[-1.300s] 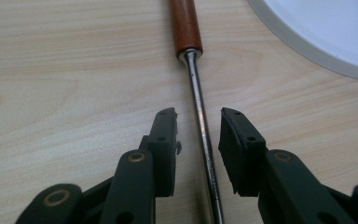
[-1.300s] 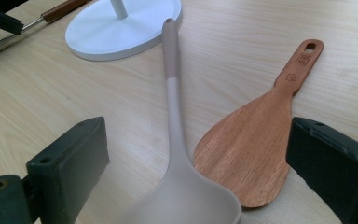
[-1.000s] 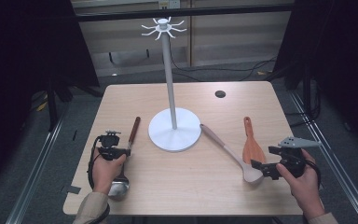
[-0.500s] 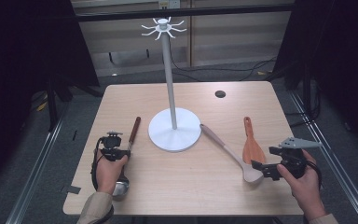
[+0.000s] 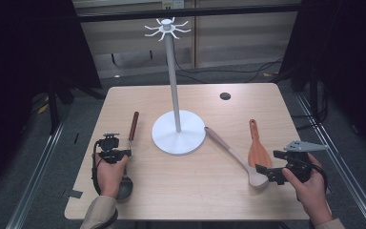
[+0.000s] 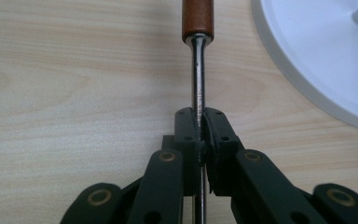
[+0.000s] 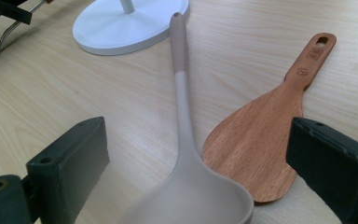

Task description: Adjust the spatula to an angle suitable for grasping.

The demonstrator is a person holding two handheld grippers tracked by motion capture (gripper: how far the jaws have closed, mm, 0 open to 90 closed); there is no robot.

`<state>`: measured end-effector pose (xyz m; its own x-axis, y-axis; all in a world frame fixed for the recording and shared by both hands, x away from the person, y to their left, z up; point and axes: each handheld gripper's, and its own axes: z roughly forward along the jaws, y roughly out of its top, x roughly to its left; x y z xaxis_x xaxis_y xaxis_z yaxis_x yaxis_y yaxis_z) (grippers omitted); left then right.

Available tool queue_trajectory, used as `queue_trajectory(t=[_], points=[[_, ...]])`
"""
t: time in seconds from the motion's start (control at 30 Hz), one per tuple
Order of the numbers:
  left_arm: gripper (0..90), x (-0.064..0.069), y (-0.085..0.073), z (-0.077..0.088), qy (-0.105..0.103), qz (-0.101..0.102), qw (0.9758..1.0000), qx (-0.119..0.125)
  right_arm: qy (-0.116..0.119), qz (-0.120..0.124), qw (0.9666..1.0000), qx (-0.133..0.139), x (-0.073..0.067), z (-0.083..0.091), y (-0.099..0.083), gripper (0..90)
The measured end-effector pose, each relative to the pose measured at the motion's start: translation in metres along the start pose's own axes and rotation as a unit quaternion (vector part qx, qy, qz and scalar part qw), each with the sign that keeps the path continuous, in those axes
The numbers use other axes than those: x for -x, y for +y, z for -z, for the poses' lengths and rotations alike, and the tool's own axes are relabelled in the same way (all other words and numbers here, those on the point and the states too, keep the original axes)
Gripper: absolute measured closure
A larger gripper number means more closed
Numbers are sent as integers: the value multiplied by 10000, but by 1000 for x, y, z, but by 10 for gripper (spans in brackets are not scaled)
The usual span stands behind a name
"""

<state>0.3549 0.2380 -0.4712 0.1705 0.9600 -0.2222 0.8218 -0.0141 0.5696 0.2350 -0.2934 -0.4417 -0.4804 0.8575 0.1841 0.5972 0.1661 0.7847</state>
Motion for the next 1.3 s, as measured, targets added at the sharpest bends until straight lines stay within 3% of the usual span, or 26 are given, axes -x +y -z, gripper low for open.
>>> queue_trajectory(t=[0.17,0.23,0.27,0.4,0.47,0.57,0.67,0.73,0.8,0.93,1.17,1.2,1.27,1.3], points=[[847,3,2,10,-174,5,9993,324,28,8,10000,64,-1,0,2,48],[847,7,3,16,-199,-29,9979,616,26,5,10000,81,0,0,3,48],[847,7,3,16,-199,-29,9979,616,29,0,9999,96,0,0,3,48],[848,10,4,30,-385,-180,9940,1008,56,3,9999,102,-1,-1,4,48],[848,12,5,36,-510,-130,9920,1149,162,52,9996,225,-1,-1,4,47],[849,19,6,45,-521,-326,9884,1390,244,125,9991,308,-2,0,6,34],[849,24,7,51,-731,-468,9833,1598,230,113,9992,300,-1,0,5,34],[849,27,7,53,-979,-584,9789,1698,222,93,9993,293,-1,0,5,34],[849,32,8,56,-1021,-684,9769,1749,233,110,9992,307,-1,0,5,34],[849,37,7,63,-1139,-755,9684,2085,221,112,9992,310,-1,0,5,34],[849,42,7,74,-1295,-828,9572,2451,215,113,9992,306,-1,0,5,34],[849,43,7,74,-1364,-828,9546,2517,215,106,9992,307,-1,0,5,34],[849,46,7,75,-1411,-866,9518,2581,208,110,9992,308,-1,0,4,34],[849,47,8,75,-1398,-853,9516,2601,212,112,9992,307,-1,0,4,34]])
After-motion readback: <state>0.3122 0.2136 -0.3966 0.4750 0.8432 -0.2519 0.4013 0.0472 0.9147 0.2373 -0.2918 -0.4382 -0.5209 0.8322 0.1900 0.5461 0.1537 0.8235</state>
